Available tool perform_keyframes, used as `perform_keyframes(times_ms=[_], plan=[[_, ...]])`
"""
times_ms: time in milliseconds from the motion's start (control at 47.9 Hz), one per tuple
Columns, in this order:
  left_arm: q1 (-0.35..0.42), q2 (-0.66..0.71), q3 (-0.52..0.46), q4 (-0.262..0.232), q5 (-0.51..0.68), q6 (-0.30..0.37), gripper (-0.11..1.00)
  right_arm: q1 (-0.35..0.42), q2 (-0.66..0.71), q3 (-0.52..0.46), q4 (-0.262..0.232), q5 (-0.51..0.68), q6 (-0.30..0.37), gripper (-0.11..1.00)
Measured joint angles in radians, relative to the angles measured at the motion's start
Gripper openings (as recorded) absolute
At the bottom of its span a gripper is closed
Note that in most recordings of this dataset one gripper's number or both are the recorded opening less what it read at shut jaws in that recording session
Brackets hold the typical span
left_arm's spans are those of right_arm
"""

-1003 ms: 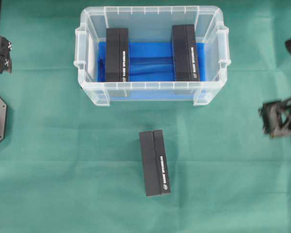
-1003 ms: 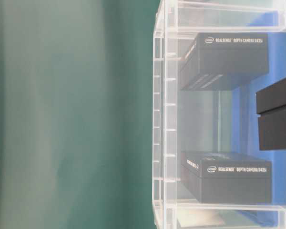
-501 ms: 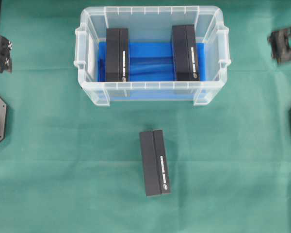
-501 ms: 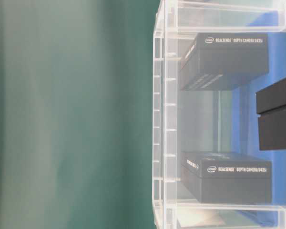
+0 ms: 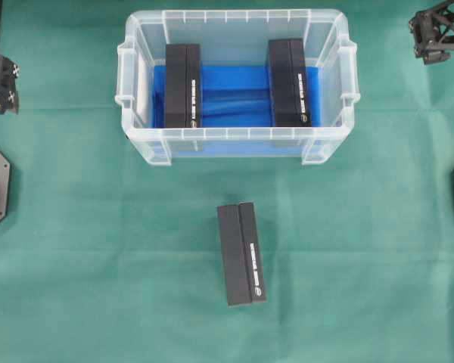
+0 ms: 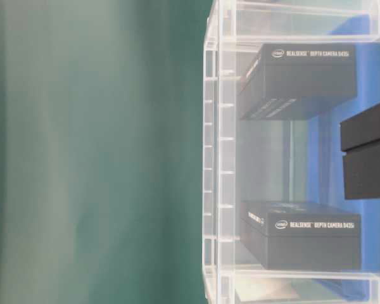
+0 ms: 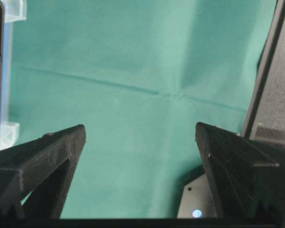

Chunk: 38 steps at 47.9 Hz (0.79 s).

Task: Take out the box from the case.
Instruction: 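Open the right gripper and withdraw it to the right side, then move the open left gripper over the left black box in the case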

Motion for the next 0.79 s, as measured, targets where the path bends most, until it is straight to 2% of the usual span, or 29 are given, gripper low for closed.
perform_keyframes(times_ms=[648,794], plan=[[0.003,0.002,-0.002,0.015,-0.002,0.002,0.86,0.000,-0.005,0.003,0.005,0.000,0.002,0.94],[0.003,0.029,-0.032,0.018,-0.021,0.003,0.86,0.000,-0.006,0.003,0.006,-0.002,0.002,0.94]])
